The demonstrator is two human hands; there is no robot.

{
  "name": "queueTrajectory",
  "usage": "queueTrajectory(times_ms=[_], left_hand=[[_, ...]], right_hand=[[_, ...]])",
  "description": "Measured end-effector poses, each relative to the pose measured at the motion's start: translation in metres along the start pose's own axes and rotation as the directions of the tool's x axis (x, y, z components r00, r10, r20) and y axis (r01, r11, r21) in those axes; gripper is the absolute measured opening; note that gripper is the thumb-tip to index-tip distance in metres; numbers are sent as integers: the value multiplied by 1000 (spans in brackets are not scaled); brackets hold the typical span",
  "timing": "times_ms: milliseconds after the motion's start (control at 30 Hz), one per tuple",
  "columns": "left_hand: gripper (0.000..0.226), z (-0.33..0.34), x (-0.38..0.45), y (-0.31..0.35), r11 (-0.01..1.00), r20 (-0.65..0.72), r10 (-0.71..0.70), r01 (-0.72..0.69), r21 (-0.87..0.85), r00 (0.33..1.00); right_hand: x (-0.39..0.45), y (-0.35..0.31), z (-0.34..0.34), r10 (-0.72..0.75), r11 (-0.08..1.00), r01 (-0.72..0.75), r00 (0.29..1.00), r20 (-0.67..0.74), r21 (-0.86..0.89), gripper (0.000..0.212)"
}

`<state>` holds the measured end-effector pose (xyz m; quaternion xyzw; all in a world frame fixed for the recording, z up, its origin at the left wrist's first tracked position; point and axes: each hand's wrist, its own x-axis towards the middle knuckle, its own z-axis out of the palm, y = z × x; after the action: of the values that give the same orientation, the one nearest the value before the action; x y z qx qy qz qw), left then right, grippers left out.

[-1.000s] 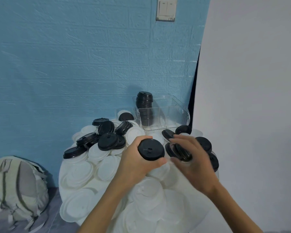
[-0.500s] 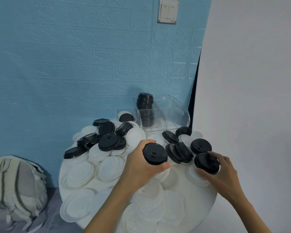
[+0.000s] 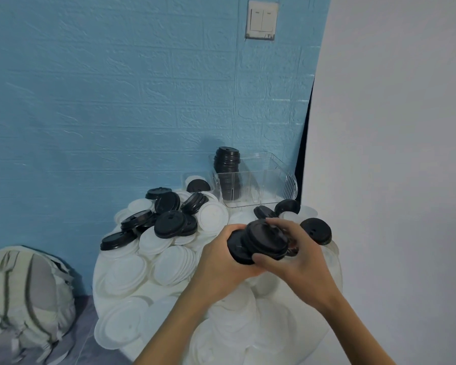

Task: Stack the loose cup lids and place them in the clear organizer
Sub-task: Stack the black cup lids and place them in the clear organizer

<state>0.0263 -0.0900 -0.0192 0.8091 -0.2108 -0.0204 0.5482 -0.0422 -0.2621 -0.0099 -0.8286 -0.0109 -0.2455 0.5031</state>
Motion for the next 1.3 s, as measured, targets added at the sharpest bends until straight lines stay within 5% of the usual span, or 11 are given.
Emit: queueTrajectory(times_ms=[233, 700, 933, 1300], left_hand=[[65, -12, 0, -6, 999, -44, -26, 27, 20, 999], [87, -11, -2, -7, 1000, -45, 5, -6, -21, 999], [67, -9, -5, -4, 997, -97, 14, -22, -76, 995], [75, -6, -4, -3, 988, -103, 25, -41, -152, 994]], right_hand=[[14, 11, 1, 100, 994, -100, 995, 8, 35, 61], [23, -2, 31, 1, 985, -55, 949, 315, 164, 56], [23, -5, 39, 30, 965, -97, 965, 262, 245, 32], [25, -5, 39, 181, 847, -319, 925, 333, 425, 57]])
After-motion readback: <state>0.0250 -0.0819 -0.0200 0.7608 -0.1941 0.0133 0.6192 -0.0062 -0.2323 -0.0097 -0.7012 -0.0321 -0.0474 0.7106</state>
